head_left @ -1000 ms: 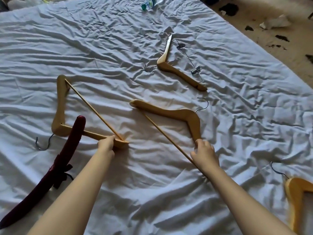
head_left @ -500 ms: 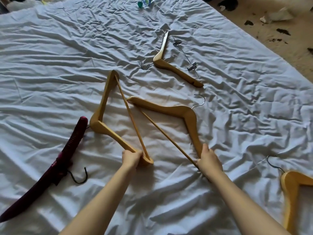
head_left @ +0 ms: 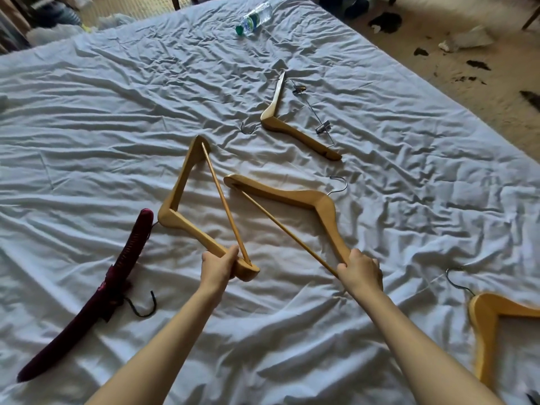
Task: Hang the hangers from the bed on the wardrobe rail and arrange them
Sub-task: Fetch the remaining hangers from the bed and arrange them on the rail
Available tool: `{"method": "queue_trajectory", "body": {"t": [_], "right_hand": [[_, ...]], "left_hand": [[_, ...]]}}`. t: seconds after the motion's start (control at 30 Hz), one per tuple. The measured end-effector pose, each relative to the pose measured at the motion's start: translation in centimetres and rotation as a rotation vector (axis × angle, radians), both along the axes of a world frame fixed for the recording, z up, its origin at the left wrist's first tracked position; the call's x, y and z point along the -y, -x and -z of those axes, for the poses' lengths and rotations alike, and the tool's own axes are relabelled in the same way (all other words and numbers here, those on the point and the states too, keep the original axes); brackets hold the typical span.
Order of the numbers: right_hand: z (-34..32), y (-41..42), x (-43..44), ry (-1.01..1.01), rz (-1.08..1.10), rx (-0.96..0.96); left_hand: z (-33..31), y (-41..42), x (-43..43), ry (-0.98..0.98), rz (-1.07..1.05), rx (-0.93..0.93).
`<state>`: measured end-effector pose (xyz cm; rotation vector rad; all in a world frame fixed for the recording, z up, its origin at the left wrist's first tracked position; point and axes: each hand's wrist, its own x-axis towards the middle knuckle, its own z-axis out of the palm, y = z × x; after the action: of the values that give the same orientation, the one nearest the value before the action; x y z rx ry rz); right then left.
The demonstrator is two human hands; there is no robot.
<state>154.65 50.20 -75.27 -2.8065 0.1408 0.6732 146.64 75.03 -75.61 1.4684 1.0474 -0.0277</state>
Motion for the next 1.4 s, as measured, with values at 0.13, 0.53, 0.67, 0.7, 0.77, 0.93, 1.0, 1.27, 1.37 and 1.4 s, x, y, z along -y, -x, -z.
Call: {"method": "queue_trajectory", "body": {"t": [0.13,0.53,0.67,0.7,0.77,0.93,1.0,1.27,1.37,1.4], "right_hand": [[-0.9,0.4,-0.1,-0.096,0.046,-0.049],[-3.4,0.8,-0.7,-0.195,0.267,-0.207],[-3.7,1.4,-0.9,-0.064,0.252,0.043],[-3.8,1.4,-1.0,-0.033,0.232,0.14],[-4.1,1.3,-0.9,0.03,0.164,0.323],[-5.5,0.5,-1.4,0.121,-0.047,0.386],[-5.8,1.1,-2.6,0.109,-0.136,0.329],[-6.1,3.8,-6.5,-0.345,-0.056,0.02],[-6.2,3.9,-6.9,-0.414,-0.004,-0.03],[-6.3,3.9,-6.9,-0.436,0.004,-0.04]], "left_hand": [[-1.0,0.0,0.3,-0.028,-0.079,0.038],[-2.2,2.9,-1.3,-0.39,0.013,-0.031],[-3.3,2.9,-1.6,-0.474,0.044,-0.021],[-3.5,2.9,-1.7,-0.511,0.068,-0.031],[-3.8,3.1,-2.0,-0.597,0.132,-0.061],[-3.8,3.7,-2.2,-0.651,0.21,-0.129],[-3.8,3.7,-1.9,-0.611,0.184,-0.12],[-4.8,3.4,-2.3,-0.477,0.069,0.011],[-5.6,2.0,-2.8,-0.448,-0.02,0.07],[-5.7,1.9,-2.9,-0.448,-0.031,0.082]]}}
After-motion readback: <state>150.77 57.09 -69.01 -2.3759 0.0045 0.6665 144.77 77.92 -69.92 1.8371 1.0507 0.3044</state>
